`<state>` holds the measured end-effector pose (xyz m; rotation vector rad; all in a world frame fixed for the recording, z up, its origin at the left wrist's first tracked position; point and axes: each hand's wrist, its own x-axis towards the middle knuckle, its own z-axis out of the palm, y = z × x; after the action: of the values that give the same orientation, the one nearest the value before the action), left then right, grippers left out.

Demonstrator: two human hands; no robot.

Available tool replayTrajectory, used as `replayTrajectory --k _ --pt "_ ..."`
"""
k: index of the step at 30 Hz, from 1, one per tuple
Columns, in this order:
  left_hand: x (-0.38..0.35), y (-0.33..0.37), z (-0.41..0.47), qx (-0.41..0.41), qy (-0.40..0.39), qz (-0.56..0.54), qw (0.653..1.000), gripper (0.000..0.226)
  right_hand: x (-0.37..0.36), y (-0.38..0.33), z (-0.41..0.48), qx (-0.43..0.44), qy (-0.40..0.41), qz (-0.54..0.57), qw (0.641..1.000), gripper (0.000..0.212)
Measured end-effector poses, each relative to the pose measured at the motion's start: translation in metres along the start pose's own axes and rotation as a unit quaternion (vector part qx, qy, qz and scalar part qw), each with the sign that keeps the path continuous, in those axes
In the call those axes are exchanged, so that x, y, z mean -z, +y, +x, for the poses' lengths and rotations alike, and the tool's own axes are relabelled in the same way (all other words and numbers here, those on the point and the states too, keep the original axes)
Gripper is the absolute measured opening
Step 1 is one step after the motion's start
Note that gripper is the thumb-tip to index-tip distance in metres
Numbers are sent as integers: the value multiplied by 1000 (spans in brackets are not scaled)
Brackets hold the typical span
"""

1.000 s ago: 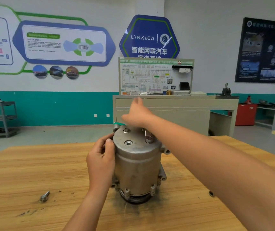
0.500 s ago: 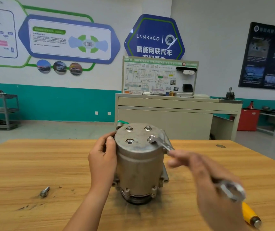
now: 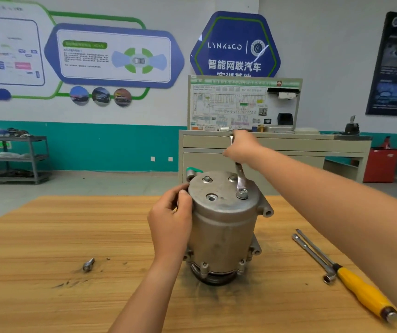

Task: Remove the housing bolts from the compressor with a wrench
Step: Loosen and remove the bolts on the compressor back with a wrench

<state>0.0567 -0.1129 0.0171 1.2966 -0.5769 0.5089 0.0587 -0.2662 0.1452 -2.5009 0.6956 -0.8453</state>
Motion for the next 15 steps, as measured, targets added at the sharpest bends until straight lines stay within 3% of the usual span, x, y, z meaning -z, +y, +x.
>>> replayTrajectory --k 4,6,7,8,10,11,13,15 --pt "0 -1 3 13 -7 3 1000 26 -30 -60 -38 202 -39 -136 969 35" --pt "1 9 5 -23 40 42 998 28 -41 -77 -81 338 6 -203 919 29" --pt "-1 22 3 0 48 46 998 24 -43 -78 -106 415 60 -218 881 22" --pt "-5 35 -1 3 114 71 991 26 -41 -74 -134 466 106 -211 853 15" --pt "0 28 -16 -22 141 31 989 19 -31 -52 -177 519 168 -70 835 11" --pt "-3 16 -14 -21 72 -32 997 18 -25 -37 -193 530 175 -9 830 13" --pt "-4 -3 -3 8 55 -58 997 41 -9 -4 -218 510 216 28 832 22" --pt "7 -12 11 70 15 -55 996 41 11 28 -234 447 272 46 851 29"
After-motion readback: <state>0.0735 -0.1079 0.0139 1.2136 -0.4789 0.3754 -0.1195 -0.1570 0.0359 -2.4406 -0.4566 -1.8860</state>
